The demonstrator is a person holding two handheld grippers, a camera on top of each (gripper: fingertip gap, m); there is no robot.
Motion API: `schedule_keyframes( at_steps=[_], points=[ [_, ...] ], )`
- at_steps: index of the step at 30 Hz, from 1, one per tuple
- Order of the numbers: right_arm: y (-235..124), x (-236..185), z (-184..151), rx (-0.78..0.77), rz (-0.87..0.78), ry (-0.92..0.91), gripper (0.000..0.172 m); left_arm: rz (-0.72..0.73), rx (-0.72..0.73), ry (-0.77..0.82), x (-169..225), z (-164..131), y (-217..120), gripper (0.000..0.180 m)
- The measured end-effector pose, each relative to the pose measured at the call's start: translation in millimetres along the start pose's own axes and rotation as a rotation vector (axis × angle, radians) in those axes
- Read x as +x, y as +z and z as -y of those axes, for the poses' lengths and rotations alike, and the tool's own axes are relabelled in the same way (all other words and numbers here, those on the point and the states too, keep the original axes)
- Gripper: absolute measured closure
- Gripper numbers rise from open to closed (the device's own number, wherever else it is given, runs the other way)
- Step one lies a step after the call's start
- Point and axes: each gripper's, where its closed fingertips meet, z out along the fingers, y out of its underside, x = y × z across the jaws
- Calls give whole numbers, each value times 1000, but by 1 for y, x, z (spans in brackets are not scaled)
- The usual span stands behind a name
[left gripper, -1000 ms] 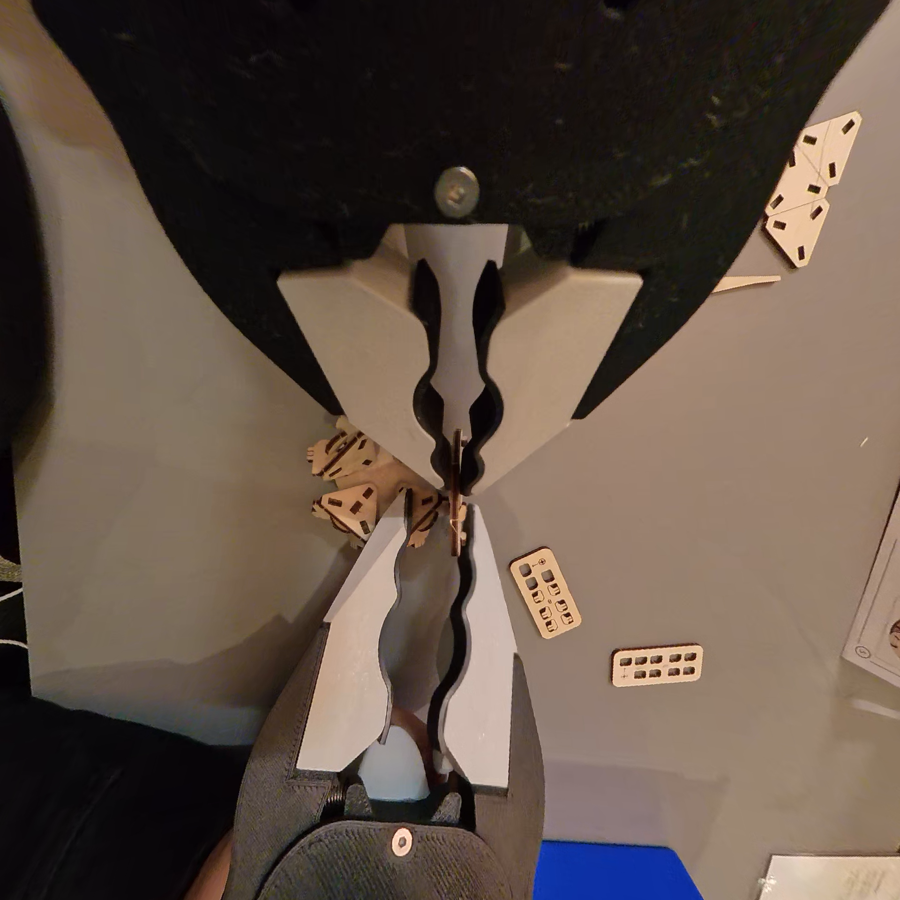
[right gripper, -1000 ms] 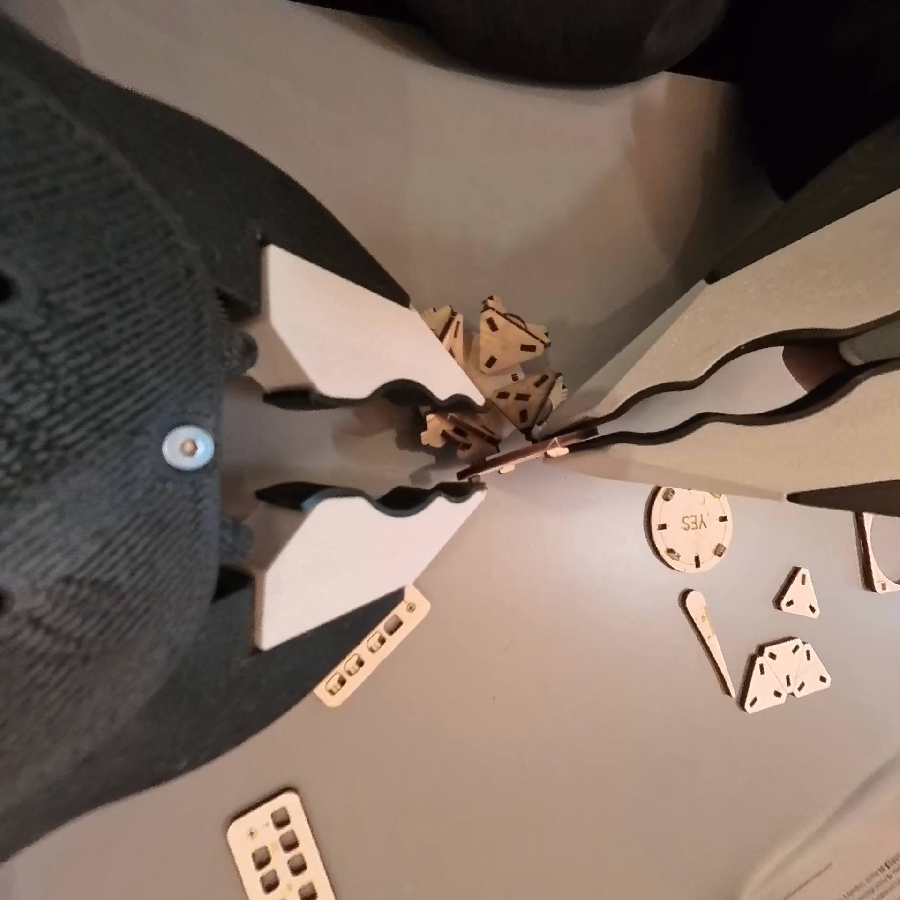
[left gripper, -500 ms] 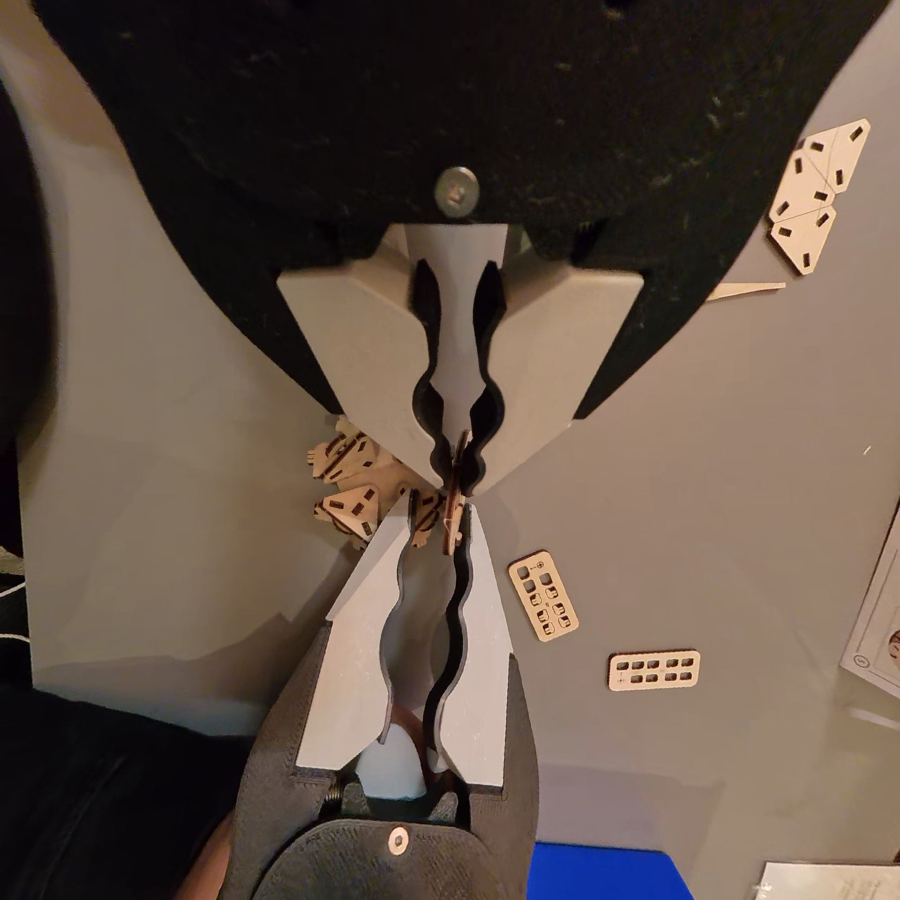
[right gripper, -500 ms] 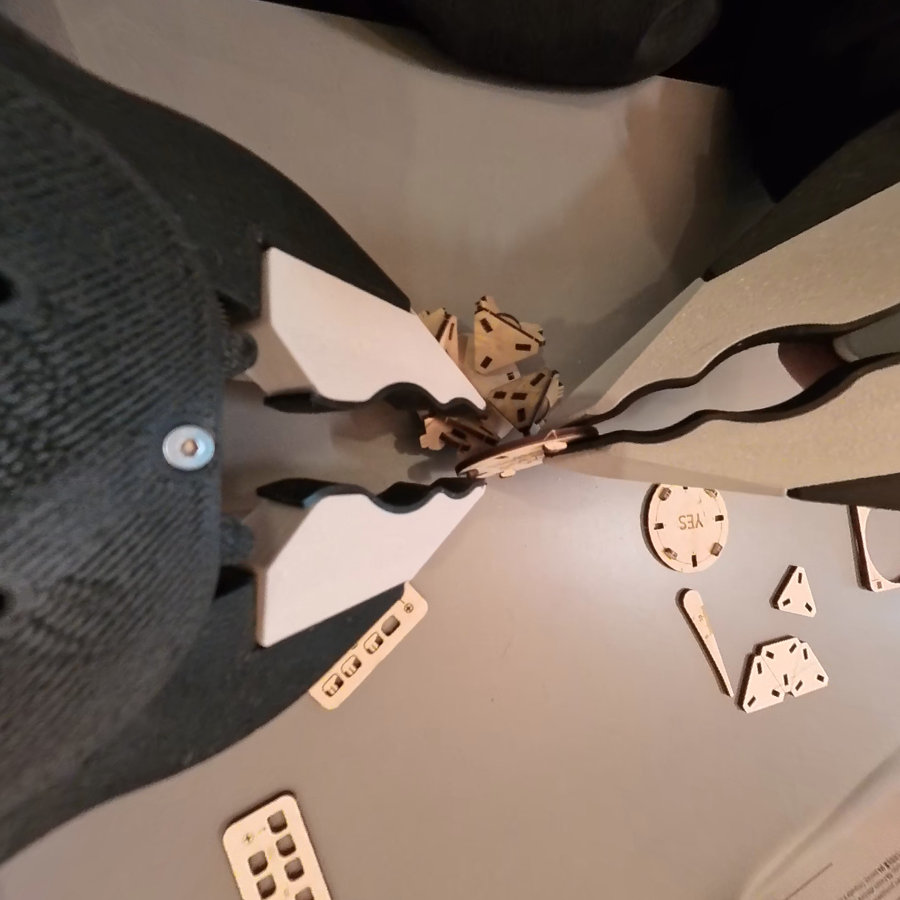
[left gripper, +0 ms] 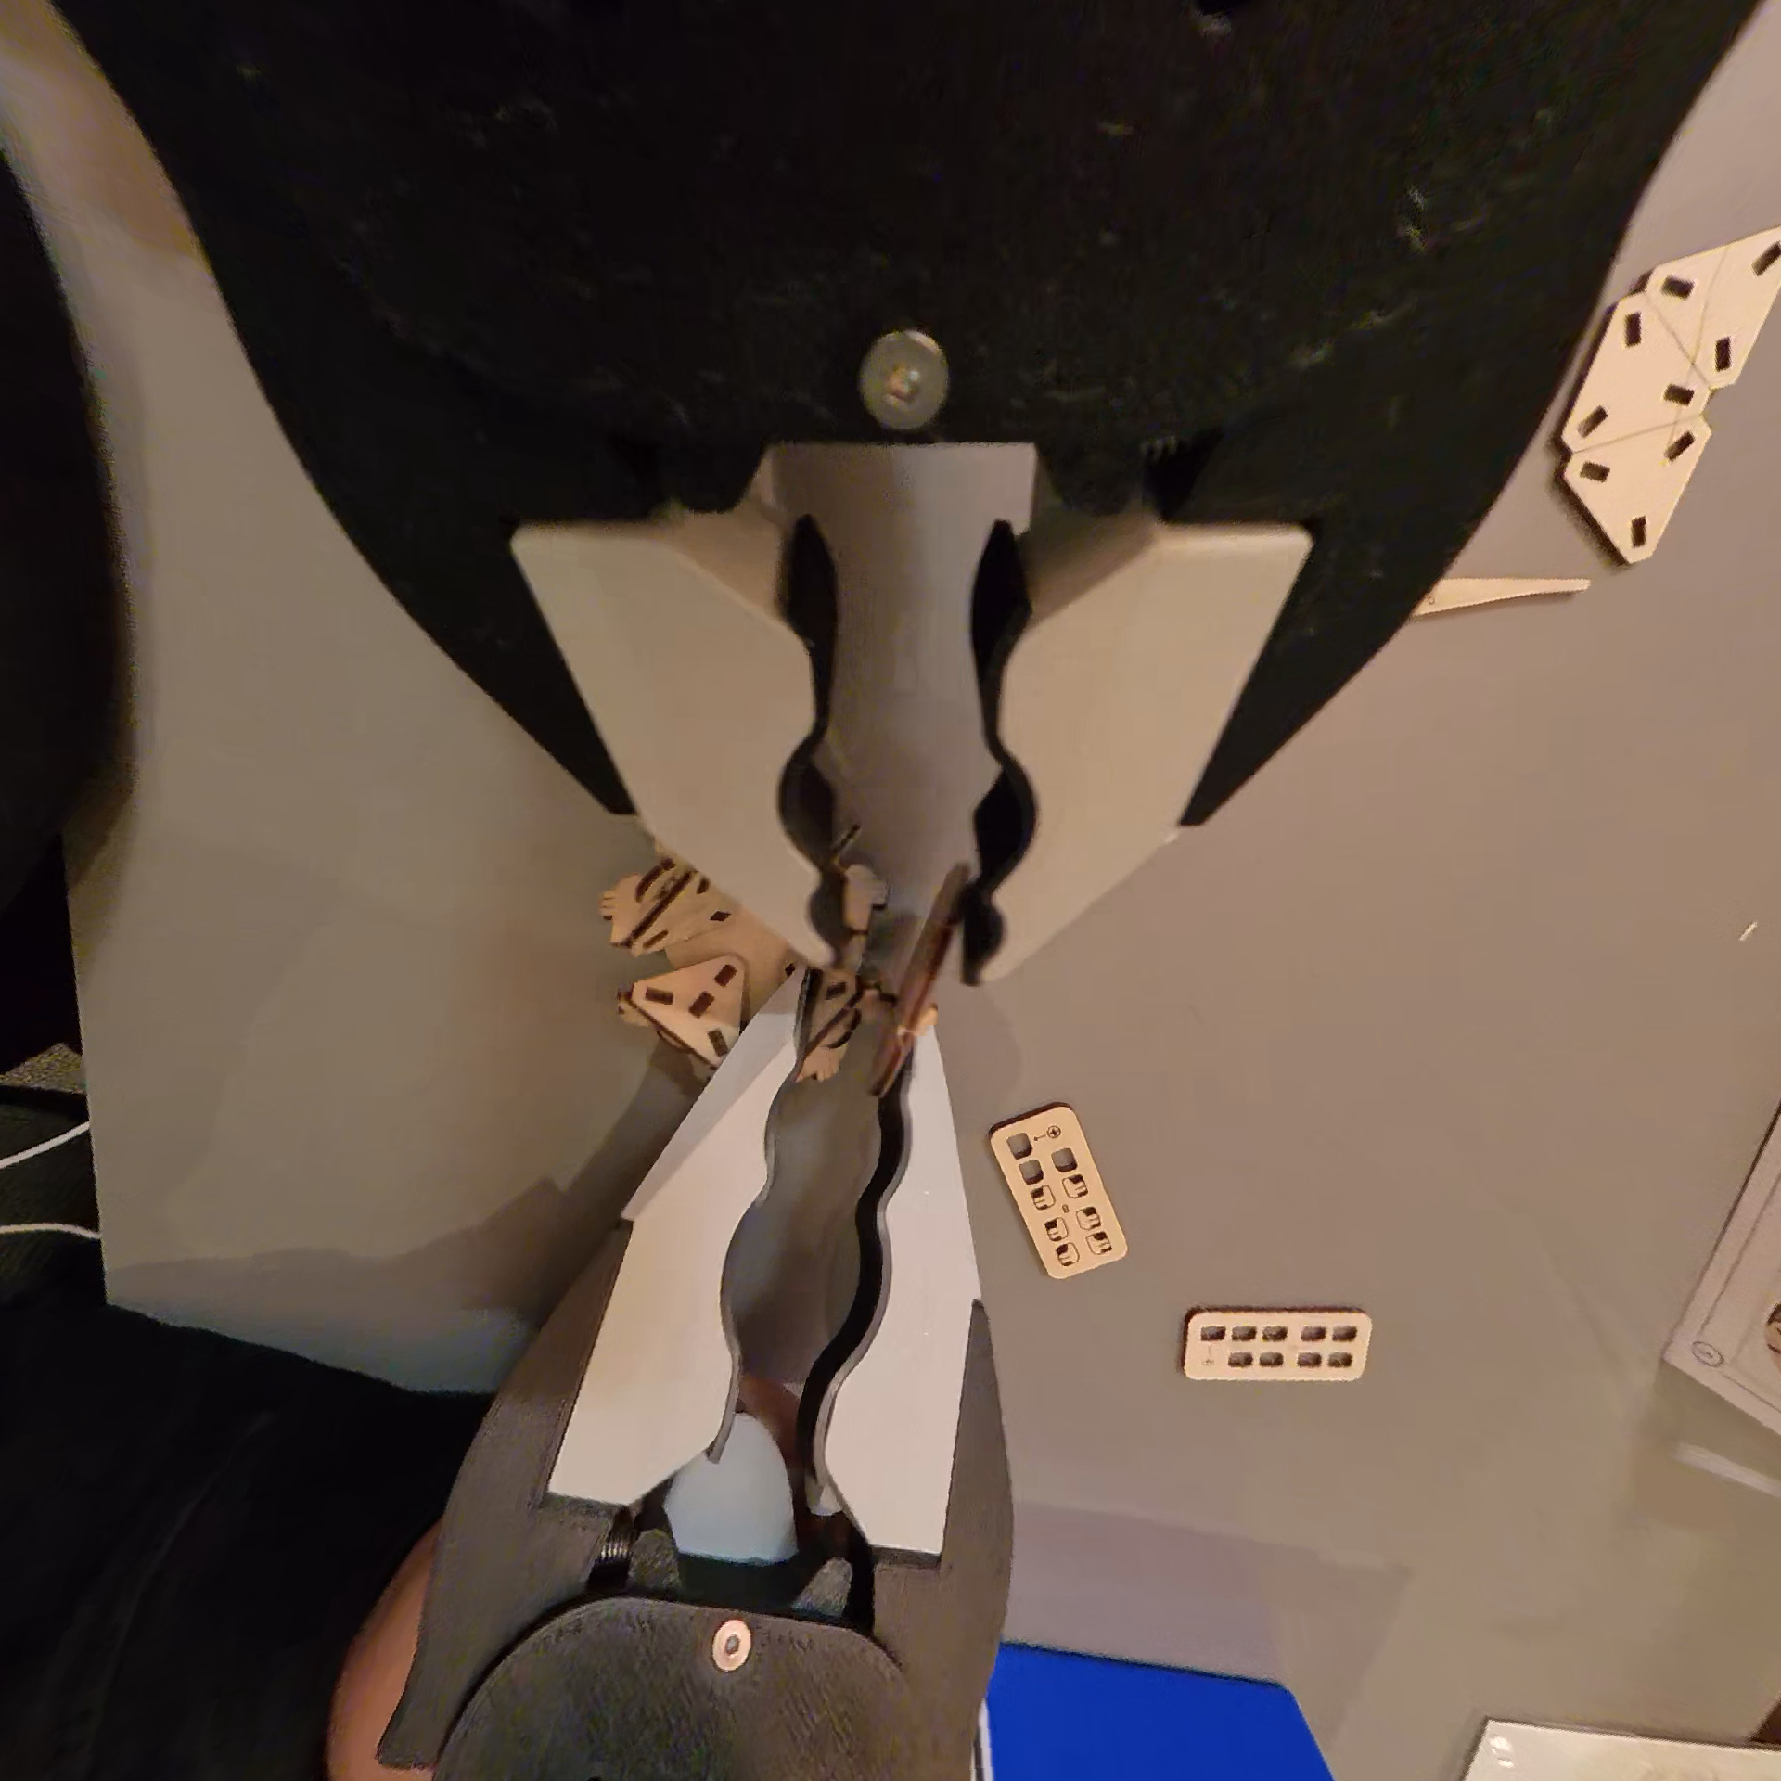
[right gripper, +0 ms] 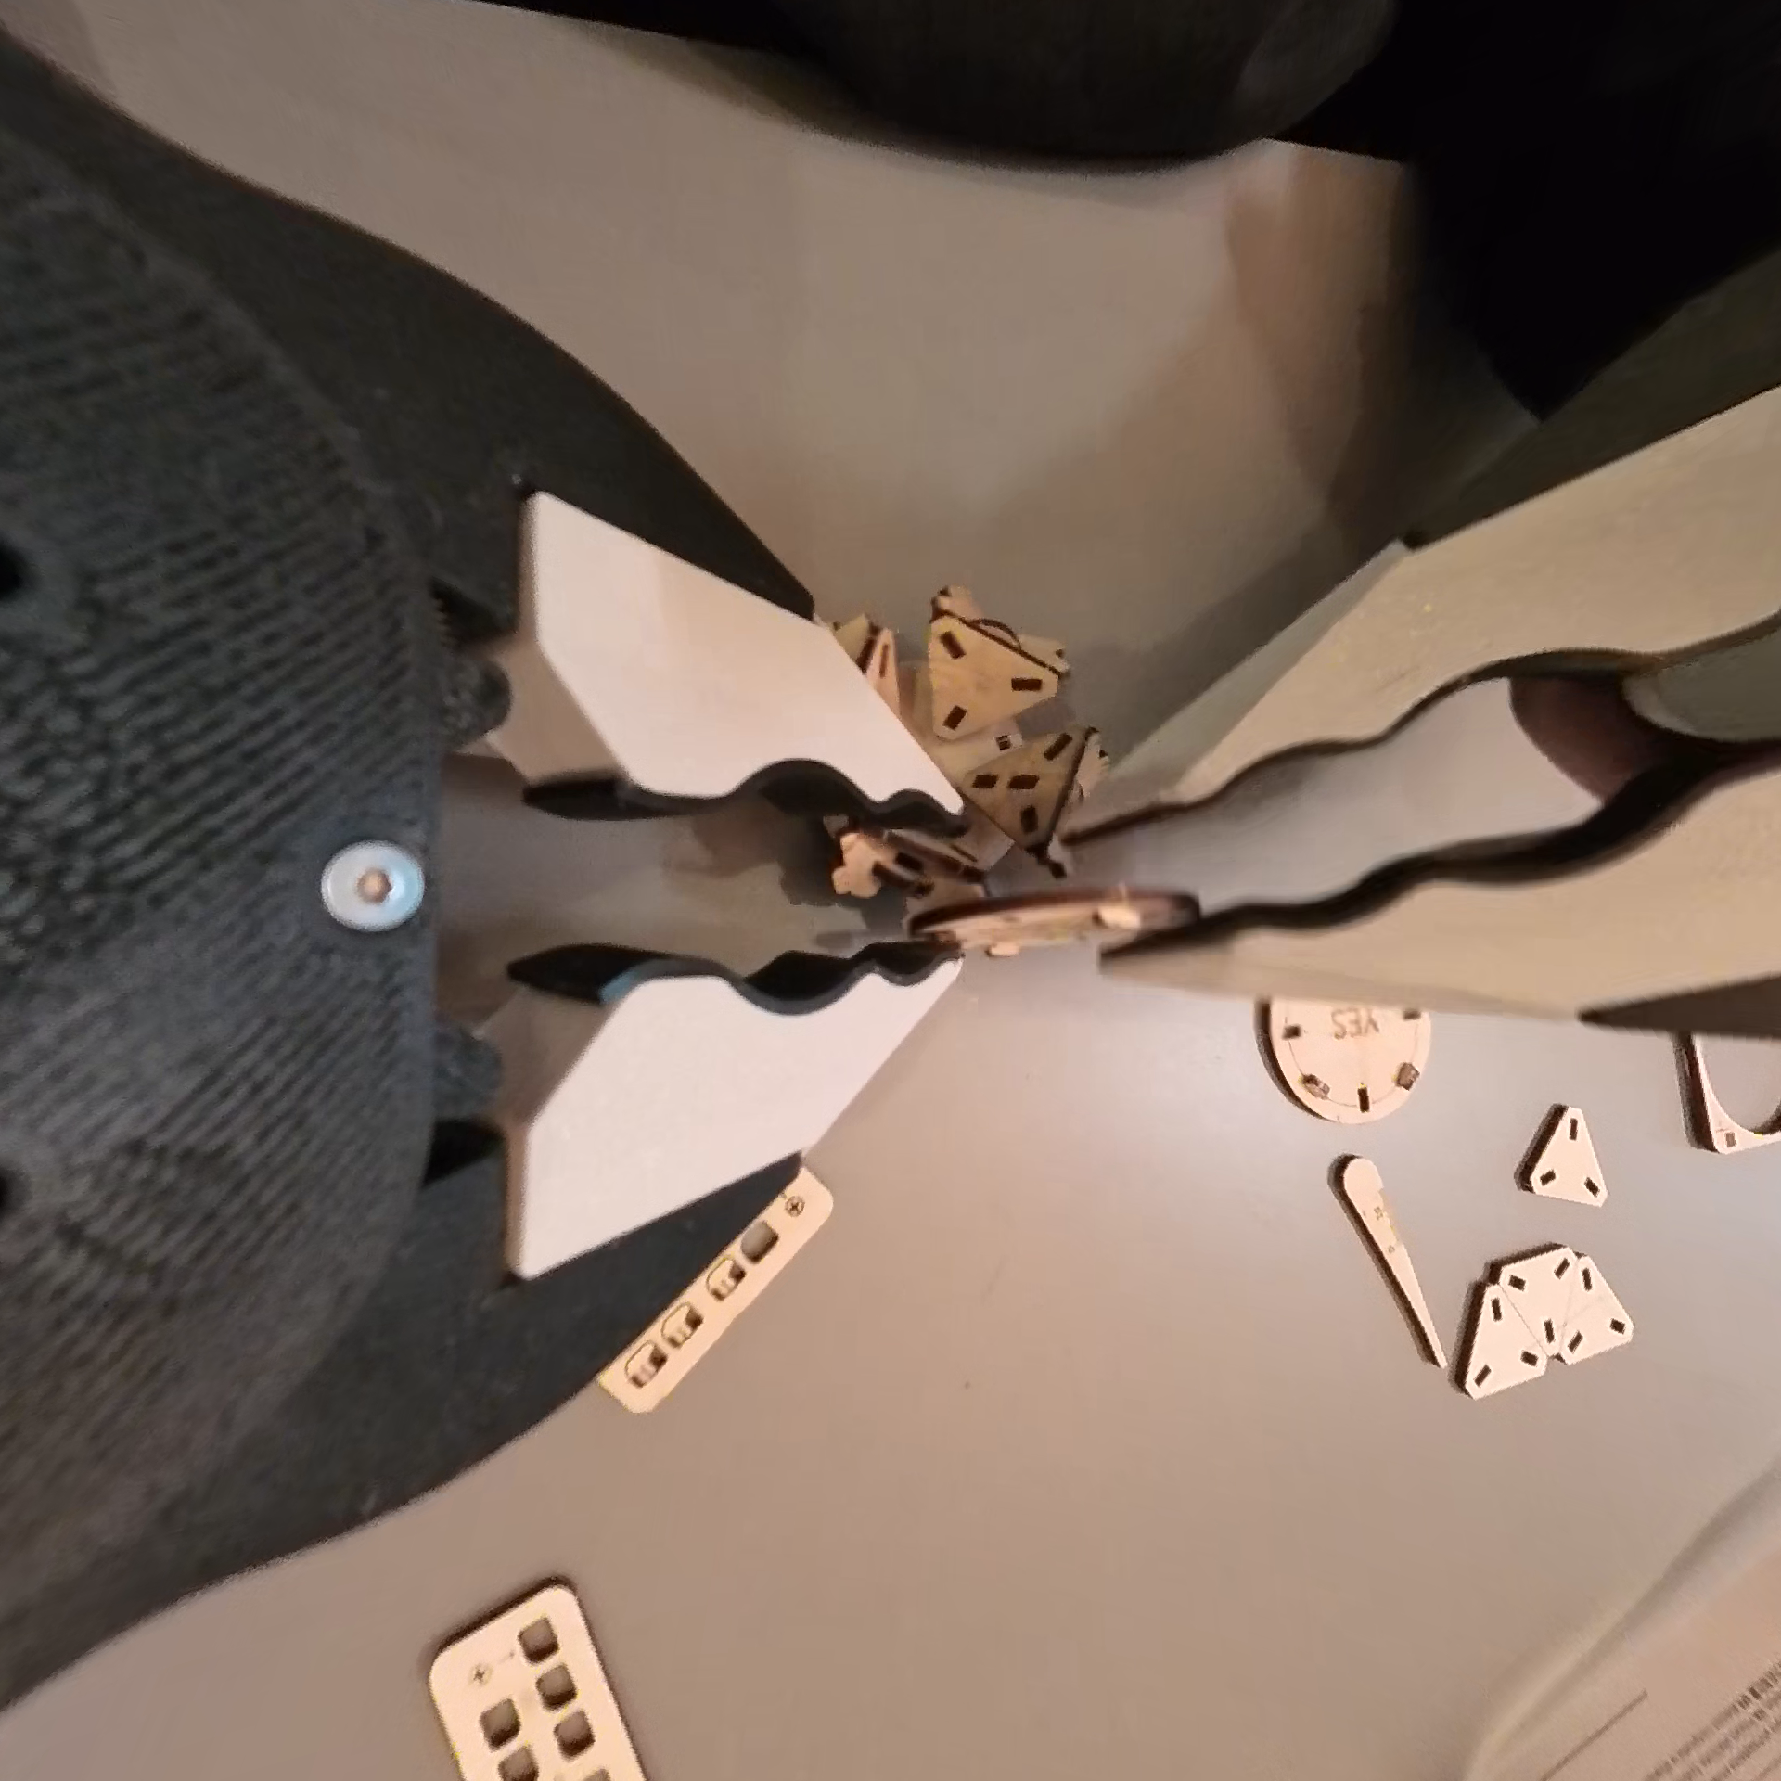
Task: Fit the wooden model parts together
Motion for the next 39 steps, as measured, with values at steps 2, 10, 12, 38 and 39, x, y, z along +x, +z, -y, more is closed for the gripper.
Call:
schedule_keyframes(
  at_steps=[2, 10, 12, 38, 39],
  points=[
    [0, -1, 0, 5, 8, 6, 151, -14, 12, -8, 1, -3, -3, 146],
    [1, -1, 1, 16, 13, 2, 151, -74, 23, -63, 11, -18, 4, 121],
    [1, -1, 1, 18, 14, 4, 151, -50, 23, -60, 11, -19, 6, 123],
    [0, -1, 0, 32, 41, 57, 150, -37, 24, -52, 15, -21, 5, 152],
    [0, -1, 0, 33, 43, 63, 150, -38, 26, -54, 15, -20, 5, 152]
  ],
)
